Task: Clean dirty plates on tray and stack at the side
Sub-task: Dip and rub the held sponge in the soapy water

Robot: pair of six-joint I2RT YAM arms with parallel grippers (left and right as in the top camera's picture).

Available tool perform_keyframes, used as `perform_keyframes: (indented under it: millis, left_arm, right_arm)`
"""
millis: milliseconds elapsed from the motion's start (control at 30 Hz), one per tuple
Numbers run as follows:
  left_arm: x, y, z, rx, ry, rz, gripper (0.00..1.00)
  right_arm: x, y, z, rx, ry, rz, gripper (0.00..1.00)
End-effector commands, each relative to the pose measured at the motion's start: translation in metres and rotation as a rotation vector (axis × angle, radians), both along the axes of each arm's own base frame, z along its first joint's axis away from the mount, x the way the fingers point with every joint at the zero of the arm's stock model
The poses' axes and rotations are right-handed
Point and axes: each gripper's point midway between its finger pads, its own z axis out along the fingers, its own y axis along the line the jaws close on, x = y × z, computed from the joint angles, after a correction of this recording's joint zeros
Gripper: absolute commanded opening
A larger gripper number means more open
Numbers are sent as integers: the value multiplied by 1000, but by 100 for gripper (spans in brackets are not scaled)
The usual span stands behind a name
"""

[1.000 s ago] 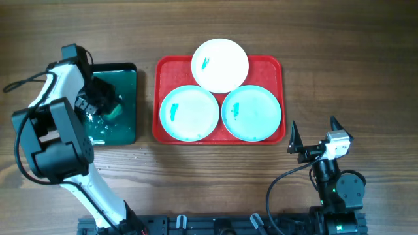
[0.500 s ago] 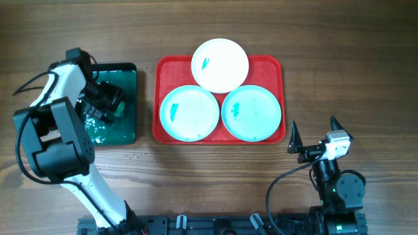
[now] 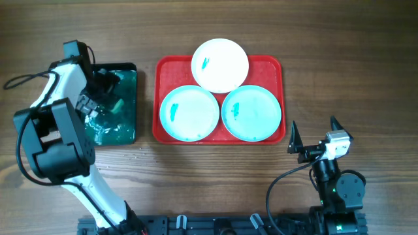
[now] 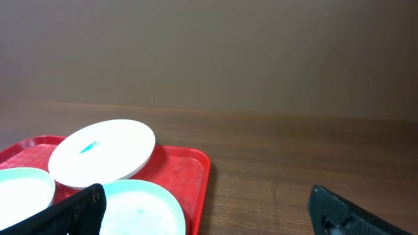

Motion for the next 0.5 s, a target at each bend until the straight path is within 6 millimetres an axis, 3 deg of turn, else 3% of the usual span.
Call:
perform_keyframes:
  millis: [0, 67, 100, 167, 200, 233, 267, 300, 333, 367, 467]
  left_arm:
    - [-16, 18, -35, 90, 86, 11, 100]
    - [-11, 19, -35, 95, 67, 12, 94]
    - [-11, 19, -35, 96, 64, 13, 78]
    - [-10, 19, -35, 97, 61, 13, 13]
    - [-11, 19, -35, 95, 64, 13, 4]
    - [-13, 18, -35, 93, 72, 12, 4]
    - [-15, 18, -35, 90, 81, 12, 11]
    - [-17, 15, -36, 76, 88, 10, 47]
    - [-18, 11, -36, 51, 92, 7, 89]
    - [-19, 4, -37, 16, 93, 2, 100]
    - [-24, -22, -37, -132, 103, -11, 100]
  right_arm:
    - [0, 0, 0, -11, -4, -3, 100]
    - [0, 0, 0, -12, -4, -3, 100]
    - [0, 0, 0, -11, -4, -3, 100]
    - [0, 0, 0, -11, -4, -3, 100]
    - [0, 0, 0, -11, -4, -3, 100]
    - [0, 0, 0, -12, -4, -3, 100]
    - [0, 0, 0, -12, -4, -3, 100]
    - [0, 0, 0, -12, -4, -3, 100]
    - [0, 0, 0, -11, -4, -3, 100]
    - [0, 0, 0, -11, -4, -3, 100]
    - [0, 0, 0, -11, -4, -3, 100]
